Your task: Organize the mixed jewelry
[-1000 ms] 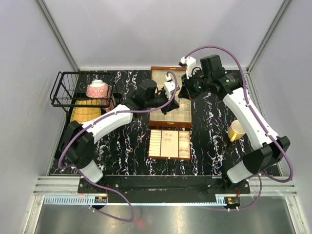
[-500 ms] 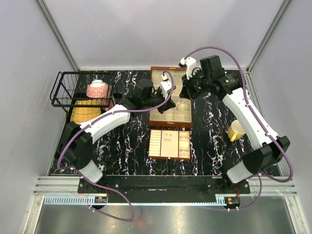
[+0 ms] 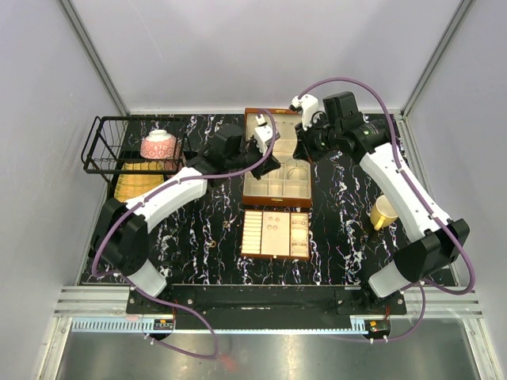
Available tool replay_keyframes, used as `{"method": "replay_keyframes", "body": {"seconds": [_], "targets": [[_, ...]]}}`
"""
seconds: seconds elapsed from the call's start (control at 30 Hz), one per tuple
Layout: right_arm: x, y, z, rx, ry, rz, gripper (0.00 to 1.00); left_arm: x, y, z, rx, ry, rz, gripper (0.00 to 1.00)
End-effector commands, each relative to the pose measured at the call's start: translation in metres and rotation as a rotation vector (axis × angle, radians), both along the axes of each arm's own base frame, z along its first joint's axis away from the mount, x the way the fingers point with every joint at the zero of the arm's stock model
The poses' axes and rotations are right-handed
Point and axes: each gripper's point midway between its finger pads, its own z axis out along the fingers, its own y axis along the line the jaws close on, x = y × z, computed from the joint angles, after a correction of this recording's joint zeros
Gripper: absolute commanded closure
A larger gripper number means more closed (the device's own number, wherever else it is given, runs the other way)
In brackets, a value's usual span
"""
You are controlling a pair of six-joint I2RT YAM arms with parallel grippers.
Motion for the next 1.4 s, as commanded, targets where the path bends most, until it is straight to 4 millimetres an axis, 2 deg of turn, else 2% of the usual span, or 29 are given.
{"method": "replay_keyframes", "body": {"seconds": [0.0,0.13,0.43,0.6,0.63,0.73,0.77,0.83,0.87,0.93,0.97,1.0,1.03,1.1,1.13,1.17,1.37], "targets": [[0.018,0.004,-0.005,-0.020,-0.057,-0.009,1.00,0.007,-0.002,0.051,-0.084,-0.091,-0.011,1.00],[0.035,0.003,-0.019,-0.053,-0.063,-0.042,1.00,0.017,0.001,0.058,-0.091,-0.097,0.012,1.00],[0.079,0.003,-0.026,-0.089,-0.132,-0.134,1.00,0.053,0.012,0.061,-0.080,-0.113,0.080,1.00],[0.098,0.006,-0.024,-0.094,-0.172,-0.159,1.00,0.076,0.018,0.047,-0.043,-0.092,0.118,1.00],[0.103,0.006,-0.024,-0.096,-0.179,-0.169,1.00,0.079,0.017,0.051,-0.046,-0.099,0.118,1.00],[0.115,0.007,-0.022,-0.103,-0.205,-0.186,1.00,0.094,0.020,0.048,-0.036,-0.100,0.137,1.00],[0.117,0.007,-0.019,-0.104,-0.215,-0.191,1.00,0.101,0.022,0.041,-0.028,-0.089,0.144,1.00],[0.125,0.008,-0.019,-0.111,-0.227,-0.201,1.00,0.110,0.023,0.044,-0.032,-0.092,0.152,1.00],[0.129,0.007,-0.018,-0.112,-0.235,-0.206,1.00,0.115,0.024,0.037,-0.020,-0.079,0.157,1.00],[0.136,0.008,-0.016,-0.117,-0.251,-0.219,1.00,0.125,0.026,0.041,-0.024,-0.089,0.166,1.00],[0.139,0.008,-0.018,-0.122,-0.252,-0.223,1.00,0.130,0.026,0.034,-0.013,-0.077,0.169,1.00],[0.144,0.008,-0.018,-0.126,-0.260,-0.232,1.00,0.134,0.026,0.039,-0.020,-0.088,0.174,1.00],[0.148,0.008,-0.018,-0.128,-0.264,-0.238,1.00,0.140,0.026,0.032,-0.013,-0.079,0.178,1.00],[0.155,0.008,-0.020,-0.136,-0.271,-0.251,1.00,0.147,0.026,0.038,-0.014,-0.097,0.188,1.00],[0.157,0.009,-0.021,-0.138,-0.274,-0.251,1.00,0.152,0.026,0.032,-0.008,-0.091,0.194,1.00],[0.159,0.010,-0.023,-0.141,-0.272,-0.253,1.00,0.156,0.025,0.037,-0.009,-0.103,0.199,1.00],[0.175,0.006,-0.030,-0.177,-0.293,-0.289,1.00,0.173,0.026,0.031,0.011,-0.125,0.234,1.00]]}}
